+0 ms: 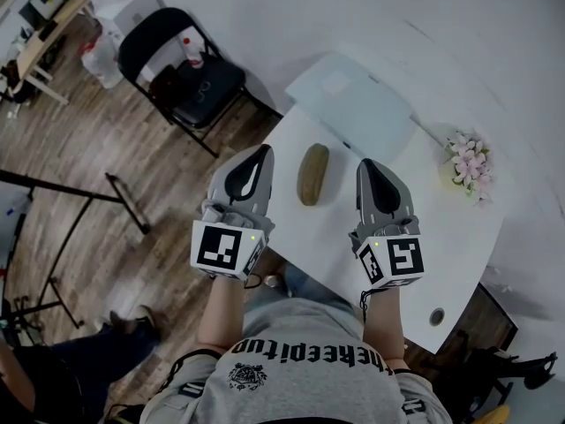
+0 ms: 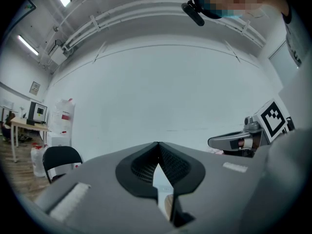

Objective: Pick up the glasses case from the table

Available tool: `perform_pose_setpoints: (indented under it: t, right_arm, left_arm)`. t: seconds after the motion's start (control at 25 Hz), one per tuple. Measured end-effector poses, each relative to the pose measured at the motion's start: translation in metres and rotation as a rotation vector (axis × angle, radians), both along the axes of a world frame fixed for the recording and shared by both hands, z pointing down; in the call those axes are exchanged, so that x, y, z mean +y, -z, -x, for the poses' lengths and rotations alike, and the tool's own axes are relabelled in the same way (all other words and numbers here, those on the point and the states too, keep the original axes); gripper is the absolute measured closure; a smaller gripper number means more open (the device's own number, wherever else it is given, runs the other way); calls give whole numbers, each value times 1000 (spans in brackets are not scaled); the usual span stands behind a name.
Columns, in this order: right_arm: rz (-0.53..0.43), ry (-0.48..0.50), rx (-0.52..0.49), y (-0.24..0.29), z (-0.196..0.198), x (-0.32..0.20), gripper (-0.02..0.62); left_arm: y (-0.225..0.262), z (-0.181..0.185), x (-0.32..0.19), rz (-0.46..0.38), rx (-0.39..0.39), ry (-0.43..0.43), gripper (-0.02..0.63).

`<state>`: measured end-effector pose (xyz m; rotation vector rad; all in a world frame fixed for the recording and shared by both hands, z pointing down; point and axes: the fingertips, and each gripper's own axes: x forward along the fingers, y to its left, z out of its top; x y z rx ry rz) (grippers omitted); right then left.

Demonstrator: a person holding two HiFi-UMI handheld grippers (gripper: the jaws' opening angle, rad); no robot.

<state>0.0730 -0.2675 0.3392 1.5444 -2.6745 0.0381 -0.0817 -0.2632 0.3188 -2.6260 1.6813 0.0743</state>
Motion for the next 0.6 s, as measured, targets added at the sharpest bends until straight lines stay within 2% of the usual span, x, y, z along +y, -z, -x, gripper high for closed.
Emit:
perform_pose_setpoints:
  t: [0.6]
  right_arm:
    - [180,-8,-9,-72,-12,-22,593]
  left_arm:
    - [-68,-8,-19,166,-35,10,586]
